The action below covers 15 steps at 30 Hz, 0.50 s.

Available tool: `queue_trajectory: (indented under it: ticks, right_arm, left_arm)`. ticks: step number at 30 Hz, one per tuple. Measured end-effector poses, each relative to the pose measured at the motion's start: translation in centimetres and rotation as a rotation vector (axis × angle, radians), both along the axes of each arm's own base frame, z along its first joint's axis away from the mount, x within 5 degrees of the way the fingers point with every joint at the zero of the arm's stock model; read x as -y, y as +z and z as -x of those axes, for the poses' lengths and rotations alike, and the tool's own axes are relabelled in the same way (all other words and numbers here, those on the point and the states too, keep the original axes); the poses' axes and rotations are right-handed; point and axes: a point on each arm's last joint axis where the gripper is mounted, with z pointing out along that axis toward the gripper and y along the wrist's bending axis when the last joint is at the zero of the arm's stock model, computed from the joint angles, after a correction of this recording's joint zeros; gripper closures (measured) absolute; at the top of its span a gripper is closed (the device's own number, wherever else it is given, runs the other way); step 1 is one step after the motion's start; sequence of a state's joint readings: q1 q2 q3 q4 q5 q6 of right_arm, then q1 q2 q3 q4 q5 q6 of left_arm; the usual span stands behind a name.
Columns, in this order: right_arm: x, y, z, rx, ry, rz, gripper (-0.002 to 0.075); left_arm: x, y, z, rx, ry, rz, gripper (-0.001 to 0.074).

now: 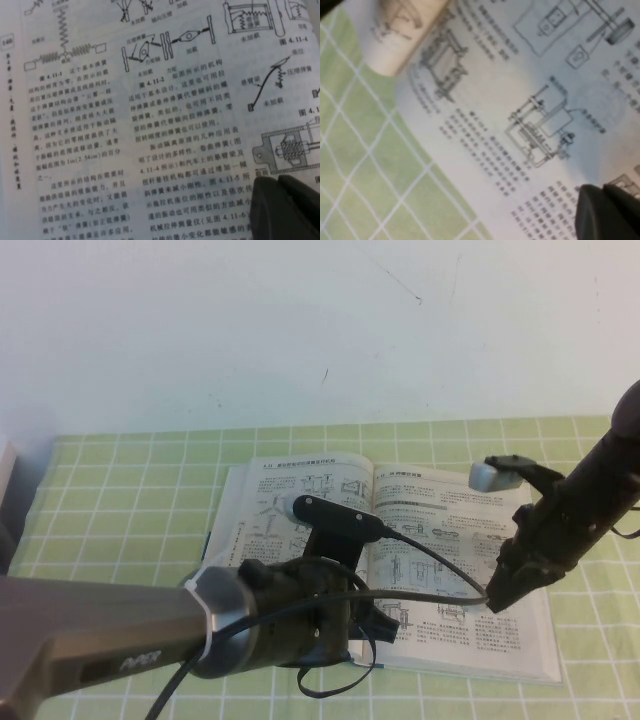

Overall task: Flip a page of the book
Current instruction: Open the closed book

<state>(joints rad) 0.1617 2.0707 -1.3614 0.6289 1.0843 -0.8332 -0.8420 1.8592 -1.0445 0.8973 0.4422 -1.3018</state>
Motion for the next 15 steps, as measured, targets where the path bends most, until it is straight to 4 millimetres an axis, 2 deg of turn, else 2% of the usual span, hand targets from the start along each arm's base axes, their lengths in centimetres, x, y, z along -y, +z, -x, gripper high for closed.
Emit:
queue_trajectory:
  ticks: [4, 7, 10, 12, 15]
  right_arm:
    - [0.1, -0.8, 0.0, -0.015, -0.001, 0.041, 0.0727]
    - [0.5, 0.1, 0.1, 0.018, 0.019, 0.083, 0.0727]
    - [1.1, 3.1, 0.5, 0.112, 0.044, 0.134, 0.0727]
    - [1.7, 5.6, 1.0, 0.183, 0.051, 0.182, 0.0727]
    - [2.6, 9.4, 2.2, 0.284, 0.037, 0.252, 0.0727]
  left_arm:
    - [-0.1, 0.6, 0.1, 0.004, -0.005, 0.01, 0.0738]
    - [-0.1, 2.6, 0.4, 0.023, 0.0, 0.076, 0.0738]
    - [-0.3, 6.3, 1.2, 0.069, -0.038, 0.186, 0.0738]
    - [-0.7, 9.6, 2.4, 0.105, -0.094, 0.283, 0.0738]
    - [-1.5, 13.0, 4.6, 0.127, -0.211, 0.304, 0.0738]
